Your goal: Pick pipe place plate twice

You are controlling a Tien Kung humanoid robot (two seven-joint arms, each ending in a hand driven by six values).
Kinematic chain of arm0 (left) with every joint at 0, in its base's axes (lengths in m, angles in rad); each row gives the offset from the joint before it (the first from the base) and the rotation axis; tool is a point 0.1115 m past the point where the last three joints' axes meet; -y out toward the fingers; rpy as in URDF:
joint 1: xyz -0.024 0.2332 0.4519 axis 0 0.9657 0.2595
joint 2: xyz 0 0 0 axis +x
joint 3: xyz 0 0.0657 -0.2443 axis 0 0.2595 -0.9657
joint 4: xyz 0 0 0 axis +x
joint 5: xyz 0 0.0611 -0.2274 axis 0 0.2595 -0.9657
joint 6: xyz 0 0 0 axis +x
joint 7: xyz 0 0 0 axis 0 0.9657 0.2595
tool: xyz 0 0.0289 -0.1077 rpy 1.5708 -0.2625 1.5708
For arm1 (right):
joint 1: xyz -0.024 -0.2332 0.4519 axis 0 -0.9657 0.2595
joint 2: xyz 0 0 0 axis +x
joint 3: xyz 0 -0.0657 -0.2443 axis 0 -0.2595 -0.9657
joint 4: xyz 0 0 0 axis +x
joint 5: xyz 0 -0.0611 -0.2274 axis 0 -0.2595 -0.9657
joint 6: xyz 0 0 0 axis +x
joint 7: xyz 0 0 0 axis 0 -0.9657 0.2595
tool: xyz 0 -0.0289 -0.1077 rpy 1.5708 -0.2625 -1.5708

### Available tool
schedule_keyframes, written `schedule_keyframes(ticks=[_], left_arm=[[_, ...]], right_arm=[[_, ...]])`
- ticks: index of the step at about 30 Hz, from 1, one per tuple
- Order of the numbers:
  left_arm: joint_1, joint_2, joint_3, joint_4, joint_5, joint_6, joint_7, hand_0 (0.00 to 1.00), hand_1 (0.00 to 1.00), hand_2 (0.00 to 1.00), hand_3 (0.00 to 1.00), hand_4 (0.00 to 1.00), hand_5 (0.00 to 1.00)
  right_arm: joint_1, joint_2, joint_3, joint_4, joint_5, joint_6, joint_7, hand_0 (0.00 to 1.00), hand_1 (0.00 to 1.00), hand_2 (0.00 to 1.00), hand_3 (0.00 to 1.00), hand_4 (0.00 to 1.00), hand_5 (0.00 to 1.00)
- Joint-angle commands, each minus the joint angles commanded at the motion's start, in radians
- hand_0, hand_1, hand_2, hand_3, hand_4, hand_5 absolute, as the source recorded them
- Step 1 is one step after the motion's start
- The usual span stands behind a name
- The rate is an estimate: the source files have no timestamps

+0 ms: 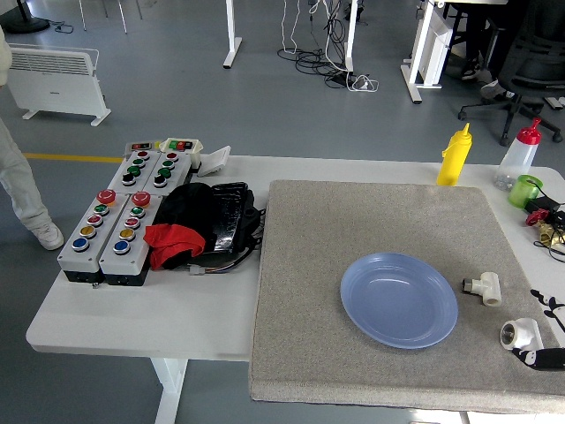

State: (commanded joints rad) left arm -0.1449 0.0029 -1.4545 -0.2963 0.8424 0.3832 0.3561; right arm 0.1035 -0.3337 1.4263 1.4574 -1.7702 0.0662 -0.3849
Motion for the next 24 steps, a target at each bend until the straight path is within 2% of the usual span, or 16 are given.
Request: schedule_keyframes(ticks=[2, 3, 8, 9, 14, 15, 20, 21, 24], left_arm=[[0.000, 0.000, 0.001, 0.000, -0.002, 0.000, 0.000, 0.722, 0.682, 0.680, 0.726, 0.376, 0.998], [0.000, 0.000, 0.002, 0.000, -0.003, 0.000, -0.001, 0.722, 0.682, 0.680, 0.726, 0.376, 0.998], [-0.001, 0.000, 0.002, -0.001, -0.001, 0.001, 0.002, 0.722, 0.682, 0.680, 0.726, 0.376, 0.998], [-0.001, 0.000, 0.002, -0.001, -0.001, 0.001, 0.002, 0.721, 0.682, 0.680, 0.728, 0.378, 0.998], [-0.002, 0.001, 0.003, -0.001, -0.002, 0.002, 0.002, 0.721, 0.682, 0.680, 0.728, 0.378, 0.998], [-0.002, 0.001, 0.003, -0.001, -0.002, 0.002, 0.002, 0.721, 0.683, 0.680, 0.727, 0.379, 0.998], [-0.002, 0.000, 0.003, -0.001, -0.002, 0.002, 0.002, 0.721, 0.683, 0.680, 0.727, 0.379, 0.998], [-0.002, 0.000, 0.003, -0.001, -0.002, 0.002, 0.002, 0.720, 0.682, 0.680, 0.728, 0.380, 0.998], [-0.003, 0.000, 0.004, -0.001, -0.004, 0.003, 0.002, 0.720, 0.682, 0.680, 0.728, 0.380, 0.998]], right_arm=[[0.003, 0.001, -0.004, -0.006, -0.007, 0.003, -0.005, 0.977, 0.925, 0.998, 0.980, 0.856, 0.269], [0.005, 0.002, -0.006, -0.009, -0.011, 0.004, -0.007, 0.902, 0.878, 0.972, 0.934, 0.859, 0.282], [0.021, 0.006, -0.026, -0.035, -0.025, -0.008, -0.011, 0.902, 0.878, 0.972, 0.934, 0.859, 0.282], [0.023, 0.007, -0.027, -0.039, -0.029, -0.013, -0.010, 0.735, 0.738, 0.791, 0.813, 0.817, 0.272], [0.030, 0.009, -0.043, -0.056, -0.046, -0.028, 0.007, 0.735, 0.738, 0.791, 0.813, 0.817, 0.272], [0.030, 0.009, -0.045, -0.057, -0.049, -0.028, 0.007, 0.563, 0.629, 0.645, 0.743, 0.754, 0.236], [0.030, 0.011, -0.049, -0.065, -0.057, -0.020, -0.001, 0.563, 0.629, 0.645, 0.743, 0.754, 0.236], [0.030, 0.011, -0.050, -0.065, -0.061, -0.022, 0.000, 0.451, 0.546, 0.578, 0.706, 0.656, 0.175], [0.029, 0.011, -0.048, -0.064, -0.069, -0.032, 0.003, 0.451, 0.546, 0.578, 0.706, 0.656, 0.175]])
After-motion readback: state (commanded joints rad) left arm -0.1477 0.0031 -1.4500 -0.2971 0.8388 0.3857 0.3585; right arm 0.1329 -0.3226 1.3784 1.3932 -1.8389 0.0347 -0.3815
